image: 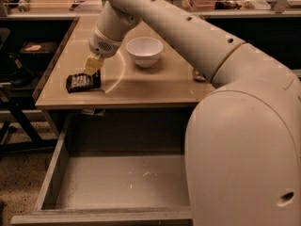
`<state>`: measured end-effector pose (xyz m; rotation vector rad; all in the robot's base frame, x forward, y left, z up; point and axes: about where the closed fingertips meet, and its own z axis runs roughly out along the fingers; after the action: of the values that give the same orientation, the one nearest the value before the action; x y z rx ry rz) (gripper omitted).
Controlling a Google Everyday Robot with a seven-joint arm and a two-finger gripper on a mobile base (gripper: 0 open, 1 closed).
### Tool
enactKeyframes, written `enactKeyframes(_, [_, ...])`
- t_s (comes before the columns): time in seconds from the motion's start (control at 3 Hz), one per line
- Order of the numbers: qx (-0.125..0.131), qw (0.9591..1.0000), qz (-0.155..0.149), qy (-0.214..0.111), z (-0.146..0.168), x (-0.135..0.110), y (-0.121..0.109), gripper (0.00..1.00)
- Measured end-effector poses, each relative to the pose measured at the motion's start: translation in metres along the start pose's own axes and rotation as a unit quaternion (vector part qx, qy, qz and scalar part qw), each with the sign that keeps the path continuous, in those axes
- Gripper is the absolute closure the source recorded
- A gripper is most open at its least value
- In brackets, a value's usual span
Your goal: Pick rxbar chocolate from top drawer and place on counter
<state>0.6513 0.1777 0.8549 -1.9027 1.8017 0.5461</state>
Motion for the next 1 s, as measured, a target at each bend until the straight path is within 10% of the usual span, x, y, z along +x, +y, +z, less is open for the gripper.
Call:
enactKeyframes(0.67, [0.000,1.0000,0.000,0.000,0.0002,0.0000,0.0000,0.00])
enactKeyframes(1.0, [0.000,1.0000,0.000,0.000,0.0002,0.0000,0.0000,0.00])
